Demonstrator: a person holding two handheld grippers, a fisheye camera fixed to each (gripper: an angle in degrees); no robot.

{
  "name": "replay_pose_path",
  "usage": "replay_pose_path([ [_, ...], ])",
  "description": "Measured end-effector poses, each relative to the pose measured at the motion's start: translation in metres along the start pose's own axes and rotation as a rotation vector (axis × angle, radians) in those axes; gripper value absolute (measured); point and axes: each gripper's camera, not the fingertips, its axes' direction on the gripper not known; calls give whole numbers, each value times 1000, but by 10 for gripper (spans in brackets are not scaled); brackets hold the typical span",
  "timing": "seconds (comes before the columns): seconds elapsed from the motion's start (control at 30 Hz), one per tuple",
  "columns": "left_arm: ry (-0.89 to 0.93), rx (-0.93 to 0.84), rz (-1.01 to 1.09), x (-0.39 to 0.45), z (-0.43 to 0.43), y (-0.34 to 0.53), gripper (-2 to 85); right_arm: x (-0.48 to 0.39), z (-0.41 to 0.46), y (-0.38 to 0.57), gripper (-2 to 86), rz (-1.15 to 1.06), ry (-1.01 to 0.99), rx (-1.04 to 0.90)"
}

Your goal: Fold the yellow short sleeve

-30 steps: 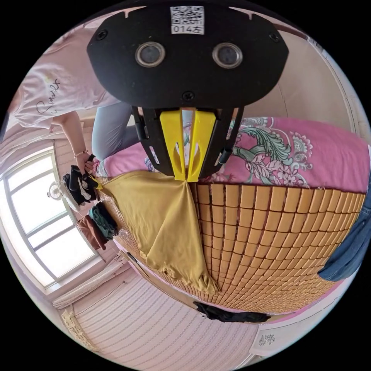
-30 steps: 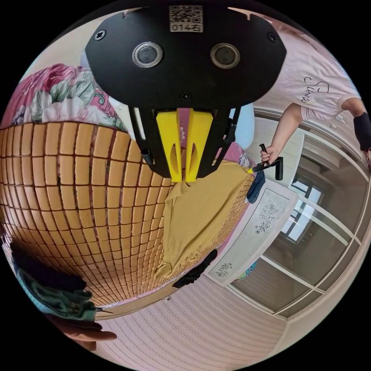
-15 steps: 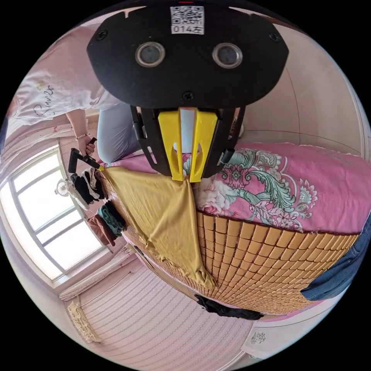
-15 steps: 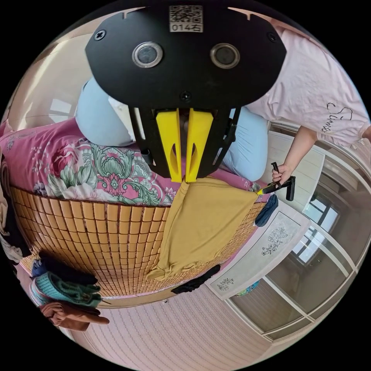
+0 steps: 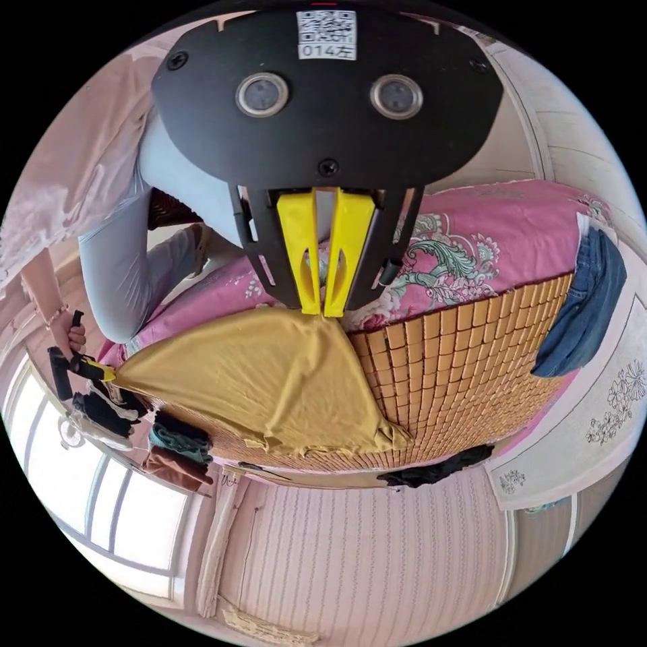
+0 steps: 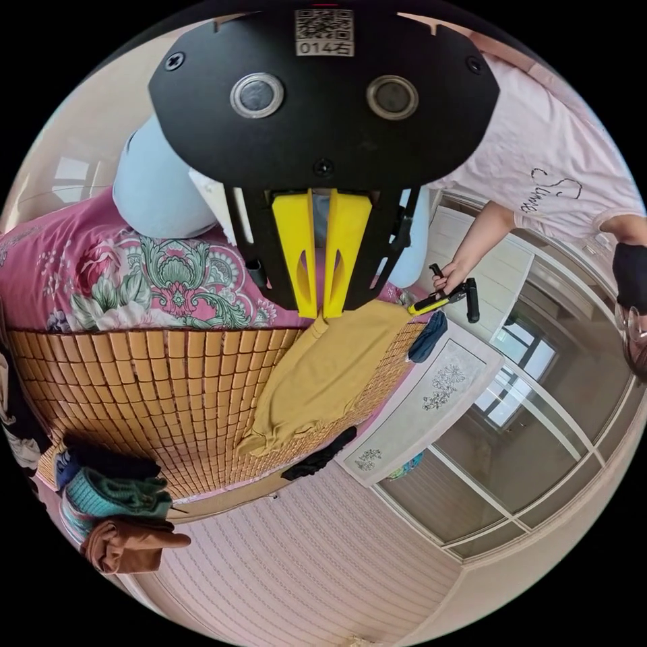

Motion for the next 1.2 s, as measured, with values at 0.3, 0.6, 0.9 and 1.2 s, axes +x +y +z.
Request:
replay_pose_path([
  [0.3, 94, 18, -225, -50, -37, 2, 34, 20, 8, -11, 7, 50, -101, -12],
  [0.6, 149, 3, -279, -36, -17, 54, 65, 42, 35, 1, 8, 130, -22, -72],
  [0.9, 25, -173, -43, 9, 25, 49, 18, 39, 38, -8, 7, 118, -35, -78],
  [1.2, 85, 63, -303, -54, -83, 80, -6, 34, 37, -17, 7, 80, -40, -115],
])
